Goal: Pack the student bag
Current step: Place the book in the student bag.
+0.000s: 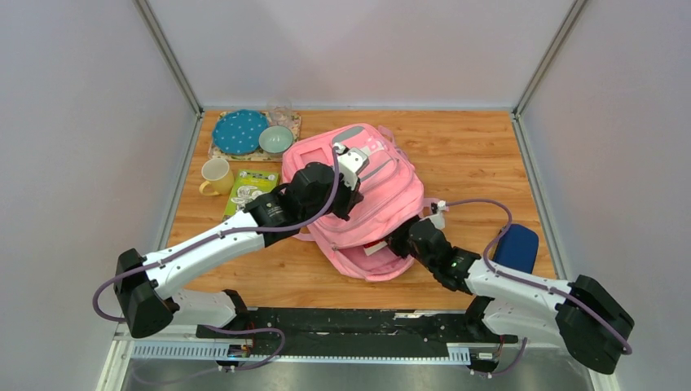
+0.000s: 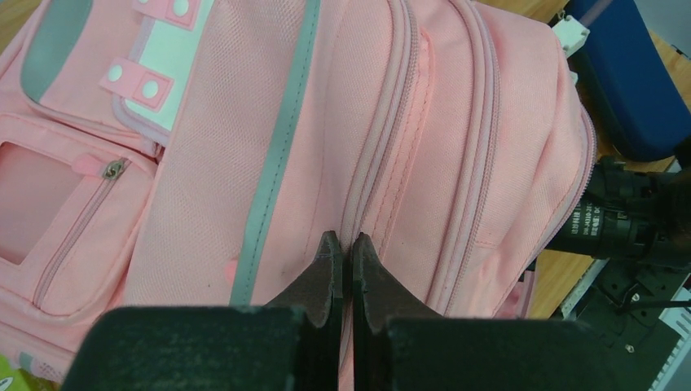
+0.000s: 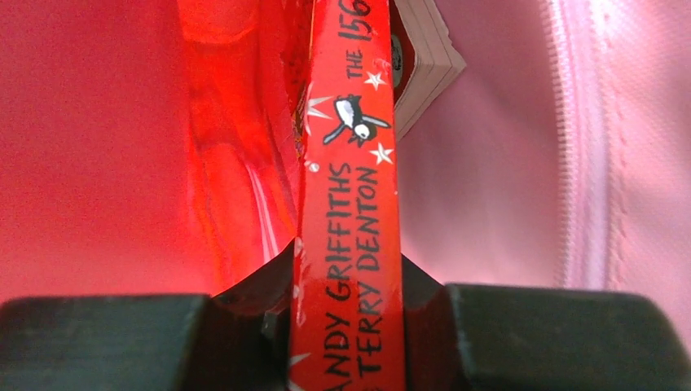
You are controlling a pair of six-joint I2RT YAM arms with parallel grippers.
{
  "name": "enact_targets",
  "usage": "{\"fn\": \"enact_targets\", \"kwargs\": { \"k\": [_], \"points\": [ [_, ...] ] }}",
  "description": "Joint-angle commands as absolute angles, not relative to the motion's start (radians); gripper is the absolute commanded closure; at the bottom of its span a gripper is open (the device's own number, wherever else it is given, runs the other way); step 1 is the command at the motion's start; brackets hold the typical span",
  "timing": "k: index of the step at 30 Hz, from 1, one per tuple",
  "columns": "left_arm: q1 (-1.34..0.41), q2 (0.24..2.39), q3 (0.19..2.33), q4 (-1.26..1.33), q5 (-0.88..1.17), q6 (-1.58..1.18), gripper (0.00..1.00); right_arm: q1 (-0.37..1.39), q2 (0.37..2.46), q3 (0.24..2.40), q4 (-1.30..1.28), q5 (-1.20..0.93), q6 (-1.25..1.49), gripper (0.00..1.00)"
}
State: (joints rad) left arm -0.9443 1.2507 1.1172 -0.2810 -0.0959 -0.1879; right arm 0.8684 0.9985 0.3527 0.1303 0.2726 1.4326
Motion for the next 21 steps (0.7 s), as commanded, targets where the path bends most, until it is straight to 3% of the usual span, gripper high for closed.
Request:
{"fn": "enact_targets", "kwargs": {
  "k": [1,5,6,9,16,19,21],
  "points": [
    [-0.937,1.178,1.144,-0.081,-0.086,-0.230,1.00,0.876,1.092,0.434,0.233,0.315,1.480,0.91],
    [-0.934,1.164,1.131,-0.081,-0.086,-0.235,1.00,0.874,1.170,0.446,0.190,0.262,1.489,0.67],
    [-0.934,1.160,1.124,-0.081,-0.086,-0.235,1.00,0.873,1.180,0.436,0.211,0.256,1.491,0.52],
    [-0.930,1.146,1.101,-0.074,-0.084,-0.242,1.00,0.870,1.174,0.408,0.190,0.222,1.470,0.33],
    [-0.919,1.143,1.097,-0.080,-0.063,-0.241,1.00,0.870,1.026,0.370,0.009,0.212,1.378,0.24],
    [-0.916,1.140,1.095,-0.075,-0.060,-0.244,1.00,0.870,0.930,0.371,-0.110,0.236,1.362,0.24],
    [-0.914,1.138,1.088,-0.068,-0.058,-0.247,1.00,0.870,0.862,0.342,-0.120,0.241,1.367,0.32]
  ]
}}
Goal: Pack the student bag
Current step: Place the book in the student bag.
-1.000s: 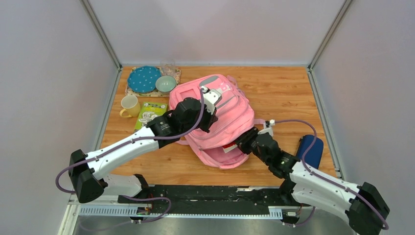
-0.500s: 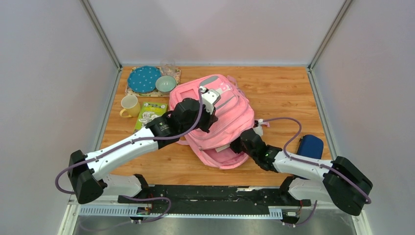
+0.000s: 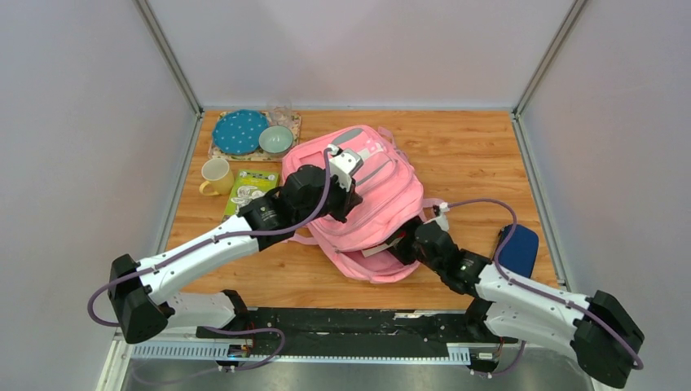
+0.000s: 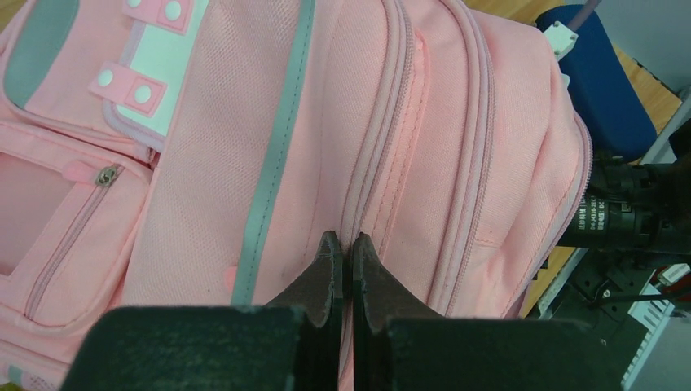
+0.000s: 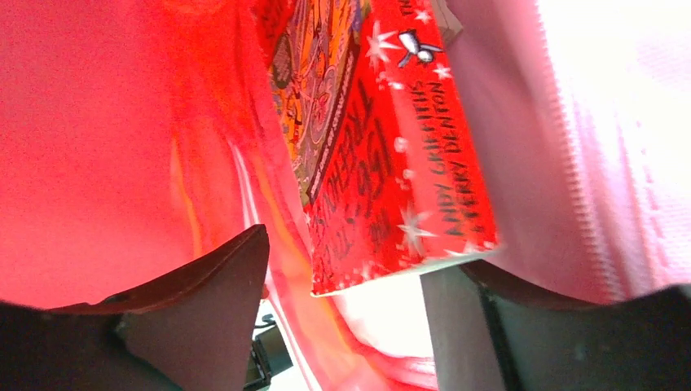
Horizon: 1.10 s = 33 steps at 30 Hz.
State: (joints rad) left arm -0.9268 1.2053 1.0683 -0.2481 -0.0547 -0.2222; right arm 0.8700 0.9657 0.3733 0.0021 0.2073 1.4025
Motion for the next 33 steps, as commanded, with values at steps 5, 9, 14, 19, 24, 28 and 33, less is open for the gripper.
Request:
{"fn": "enact_targets", "kwargs": {
  "k": [5,9,14,19,24,28,33],
  "points": [
    [-0.913,1.132,1.077,-0.055,-0.043,-0.261,1.00,0.870,0.816,0.301,-0.069,0.279,1.387,0.57],
    [-0.913,1.131,1.077,-0.048,-0.031,-0.259,1.00,0.867,0.890,0.333,-0.009,0.290,1.370,0.73],
    [-0.908,1.137,1.072,-0.037,-0.006,-0.267,1.00,0.865,1.055,0.431,0.106,0.265,1.342,0.98],
    [-0.907,1.135,1.045,-0.006,0.029,-0.290,1.00,0.864,1.210,0.560,0.147,0.296,1.339,1.00],
    [-0.900,1.127,1.034,0.018,0.028,-0.298,1.00,0.848,1.354,0.620,0.158,0.249,1.351,0.68],
    [-0.896,1.121,1.037,0.005,0.031,-0.291,1.00,0.848,1.292,0.508,0.204,0.232,1.351,0.43],
    [-0.882,1.106,1.006,0.023,0.031,-0.304,1.00,0.851,1.137,0.442,0.114,0.258,1.333,0.35]
  ]
}}
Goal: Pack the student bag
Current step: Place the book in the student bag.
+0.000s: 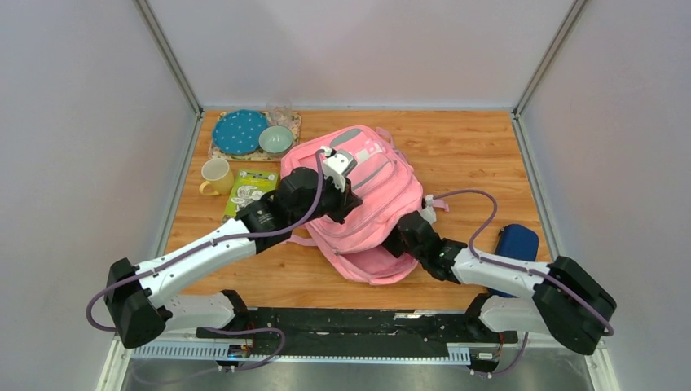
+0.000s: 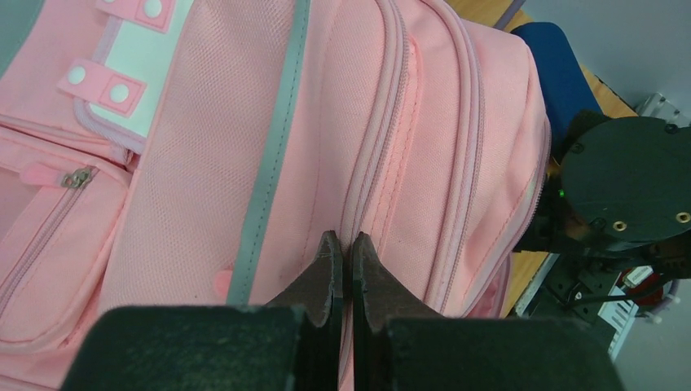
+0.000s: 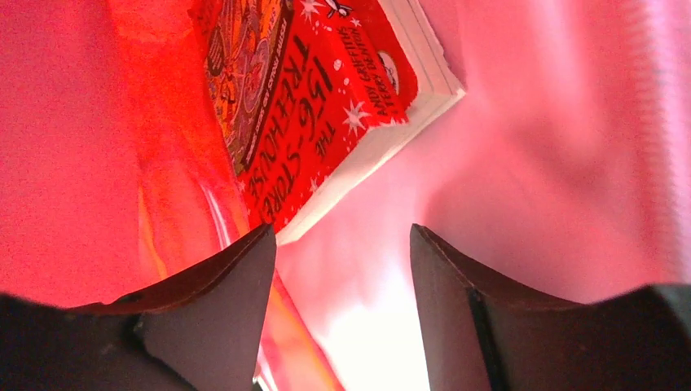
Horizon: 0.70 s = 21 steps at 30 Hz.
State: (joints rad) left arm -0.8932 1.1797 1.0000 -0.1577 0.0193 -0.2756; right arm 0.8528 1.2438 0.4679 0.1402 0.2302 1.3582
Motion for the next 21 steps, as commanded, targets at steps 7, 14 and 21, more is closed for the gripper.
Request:
{"fn": "enact_targets", "kwargs": {
  "k": [7,14,21],
  "points": [
    [-0.876,1.137,1.017,0.037,0.093,-0.318,1.00,0.851,1.124,0.422,0.143,0.269,1.342,0.32],
    [-0.867,1.149,1.028,0.055,0.219,-0.310,1.00,0.822,1.360,0.529,0.291,0.238,1.321,0.36],
    [-0.839,1.149,1.022,0.041,0.307,-0.322,1.00,0.784,1.450,0.509,0.603,0.179,1.249,0.62]
  ]
}}
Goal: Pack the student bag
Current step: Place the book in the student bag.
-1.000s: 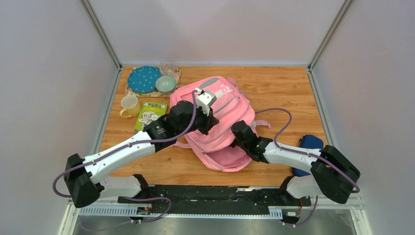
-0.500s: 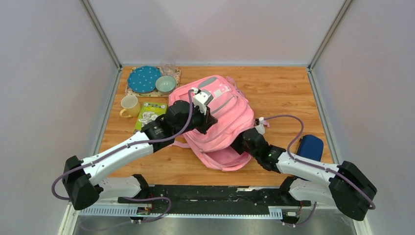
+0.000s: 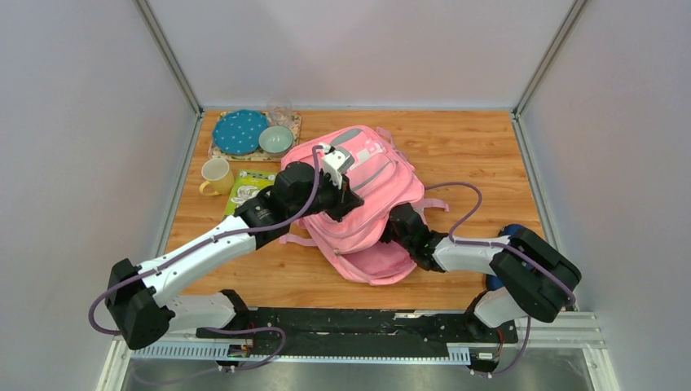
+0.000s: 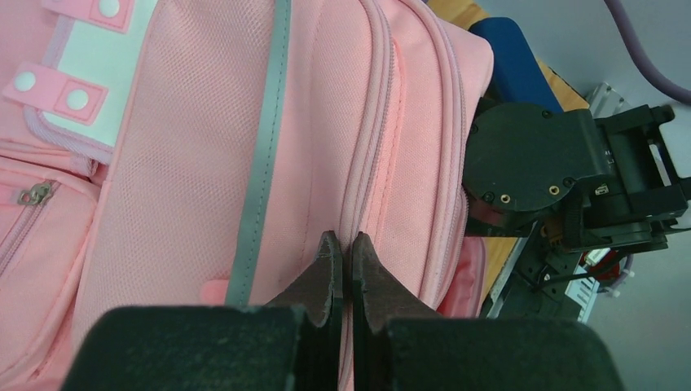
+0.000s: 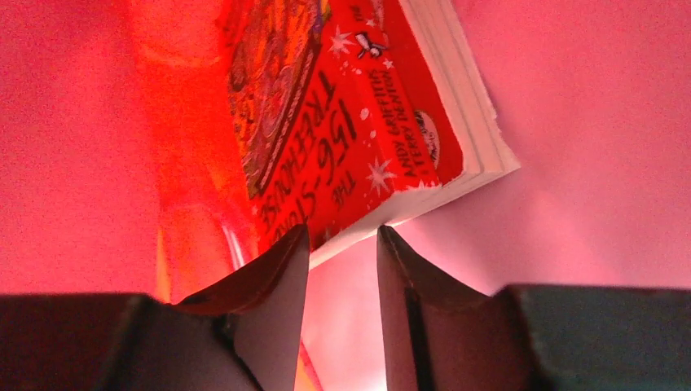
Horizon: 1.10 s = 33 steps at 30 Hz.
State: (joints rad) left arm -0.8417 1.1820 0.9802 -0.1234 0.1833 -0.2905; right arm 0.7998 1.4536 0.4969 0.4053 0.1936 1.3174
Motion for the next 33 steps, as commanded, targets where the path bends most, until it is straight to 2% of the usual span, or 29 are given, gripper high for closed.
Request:
{"fn": "enact_targets", "kwargs": {
  "k": [1,4,5,10,11,15,18,23,33],
  "points": [
    [-0.835,1.141,1.016,0.046,0.311,-0.325,1.00,0.784,1.424,0.479,0.603,0.173,1.246,0.62],
    [-0.821,1.129,0.994,0.057,0.314,-0.337,1.00,0.782,1.349,0.387,0.575,0.172,1.227,0.47],
    [-0.813,1.123,0.989,0.054,0.308,-0.339,1.00,0.784,1.279,0.367,0.511,0.173,1.223,0.38],
    [-0.802,1.108,0.970,0.055,0.288,-0.345,1.00,0.790,0.956,0.295,0.237,0.210,1.155,0.32],
    [-0.801,1.109,0.966,0.058,0.287,-0.348,1.00,0.790,0.839,0.305,0.116,0.219,1.132,0.32],
    [-0.795,1.112,0.969,0.063,0.290,-0.357,1.00,0.790,0.605,0.366,-0.185,0.282,1.031,0.29],
    [-0.793,1.117,0.974,0.063,0.293,-0.367,1.00,0.790,0.523,0.460,-0.472,0.399,1.028,0.30],
    [-0.792,1.120,0.962,0.075,0.299,-0.379,1.00,0.788,0.528,0.514,-0.636,0.512,0.980,0.27],
    [-0.787,1.124,0.956,0.023,0.322,-0.359,1.00,0.787,0.612,0.506,-0.641,0.549,0.976,0.25]
  ]
}}
